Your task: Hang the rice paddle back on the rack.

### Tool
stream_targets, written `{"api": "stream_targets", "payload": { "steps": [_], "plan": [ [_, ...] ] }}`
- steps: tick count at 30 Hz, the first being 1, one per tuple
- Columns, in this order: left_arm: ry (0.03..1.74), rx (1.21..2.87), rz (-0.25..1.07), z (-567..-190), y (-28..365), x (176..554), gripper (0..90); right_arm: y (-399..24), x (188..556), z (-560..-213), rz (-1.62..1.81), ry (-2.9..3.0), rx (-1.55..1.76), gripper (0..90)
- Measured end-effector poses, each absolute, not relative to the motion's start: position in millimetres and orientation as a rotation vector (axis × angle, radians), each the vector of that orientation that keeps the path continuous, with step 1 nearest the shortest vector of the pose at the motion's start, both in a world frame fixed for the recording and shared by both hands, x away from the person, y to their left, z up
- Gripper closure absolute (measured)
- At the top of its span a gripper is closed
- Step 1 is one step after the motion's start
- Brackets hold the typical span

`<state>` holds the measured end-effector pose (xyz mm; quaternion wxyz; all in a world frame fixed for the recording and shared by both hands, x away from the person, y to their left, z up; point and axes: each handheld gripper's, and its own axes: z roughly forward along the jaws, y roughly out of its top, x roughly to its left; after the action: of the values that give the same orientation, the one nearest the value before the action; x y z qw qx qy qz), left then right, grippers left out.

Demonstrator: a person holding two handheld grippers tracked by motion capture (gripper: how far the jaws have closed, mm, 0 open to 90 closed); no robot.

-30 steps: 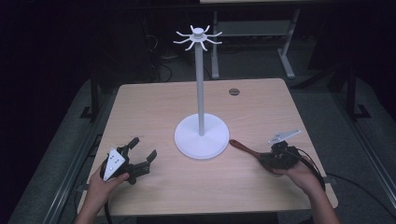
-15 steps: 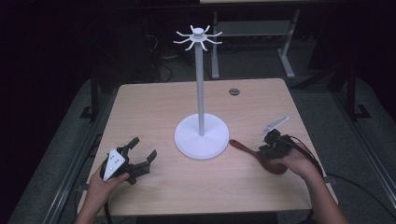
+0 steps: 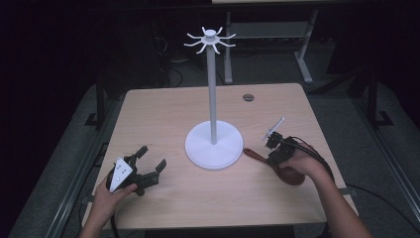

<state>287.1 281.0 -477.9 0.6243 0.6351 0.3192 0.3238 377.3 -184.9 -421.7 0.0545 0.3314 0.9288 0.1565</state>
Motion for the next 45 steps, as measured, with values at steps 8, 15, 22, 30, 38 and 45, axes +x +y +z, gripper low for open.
{"api": "stream_targets", "payload": {
  "steps": [8,15,22,30,38,45],
  "plan": [
    [0.733,1.458,0.743,-477.9,281.0,287.2,12.7,-177.5,386.3,-432.1,0.378,2.859,0.997,70.5],
    [0.733,1.458,0.743,-477.9,281.0,287.2,12.7,-174.3,390.9,-437.3,0.316,2.892,0.985,71.9],
    [0.733,1.456,0.741,-477.9,281.0,287.1,12.7,-169.5,395.6,-438.2,0.275,2.914,0.996,74.4],
    [0.732,1.457,0.742,-477.9,281.0,287.2,12.7,-168.1,401.0,-438.2,0.24,2.933,1.039,75.9],
    [0.732,1.457,0.741,-477.9,281.0,287.1,12.7,-166.6,400.7,-437.7,0.223,2.926,1.045,77.2],
    [0.731,1.456,0.74,-477.9,281.0,287.2,12.7,-172.8,399.2,-436.8,0.314,2.907,1.069,77.4]
  ]
}}
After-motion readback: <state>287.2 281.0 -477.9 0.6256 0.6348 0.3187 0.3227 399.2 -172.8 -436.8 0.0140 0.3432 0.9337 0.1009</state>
